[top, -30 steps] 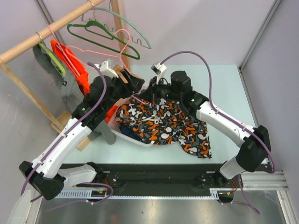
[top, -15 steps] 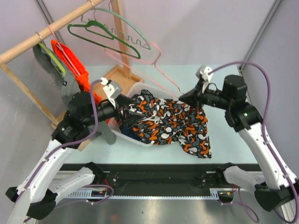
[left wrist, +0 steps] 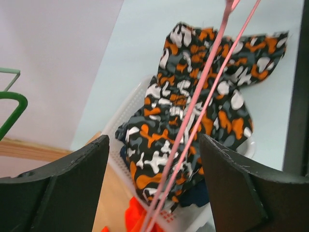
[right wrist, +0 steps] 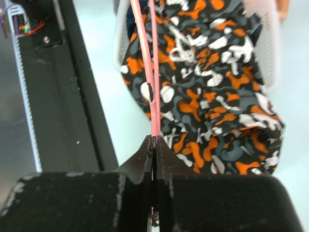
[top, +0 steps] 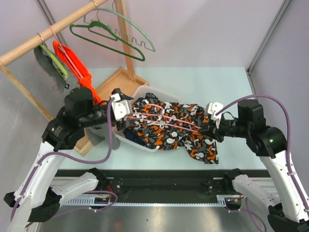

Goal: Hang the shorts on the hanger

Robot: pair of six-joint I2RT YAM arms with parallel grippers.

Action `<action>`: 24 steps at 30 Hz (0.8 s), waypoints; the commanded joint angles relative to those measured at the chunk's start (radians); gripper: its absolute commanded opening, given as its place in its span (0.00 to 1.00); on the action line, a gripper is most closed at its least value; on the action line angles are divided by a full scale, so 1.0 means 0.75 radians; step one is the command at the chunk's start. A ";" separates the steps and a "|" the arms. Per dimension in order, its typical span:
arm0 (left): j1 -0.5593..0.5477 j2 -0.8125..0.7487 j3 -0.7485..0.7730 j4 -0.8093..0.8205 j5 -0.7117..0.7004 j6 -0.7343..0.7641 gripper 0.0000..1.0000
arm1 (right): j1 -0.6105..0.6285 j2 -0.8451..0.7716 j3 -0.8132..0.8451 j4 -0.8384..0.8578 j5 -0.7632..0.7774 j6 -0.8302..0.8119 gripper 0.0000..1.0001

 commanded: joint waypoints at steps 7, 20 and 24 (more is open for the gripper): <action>0.012 0.039 -0.118 -0.233 0.094 0.432 0.77 | -0.001 -0.050 0.010 -0.130 -0.050 -0.080 0.00; -0.039 0.086 -0.210 -0.100 0.145 0.290 0.00 | -0.003 0.110 0.124 -0.089 -0.073 -0.015 0.73; -0.102 0.118 -0.219 -0.027 0.117 0.228 0.00 | 0.010 0.212 0.210 0.105 -0.167 0.163 0.96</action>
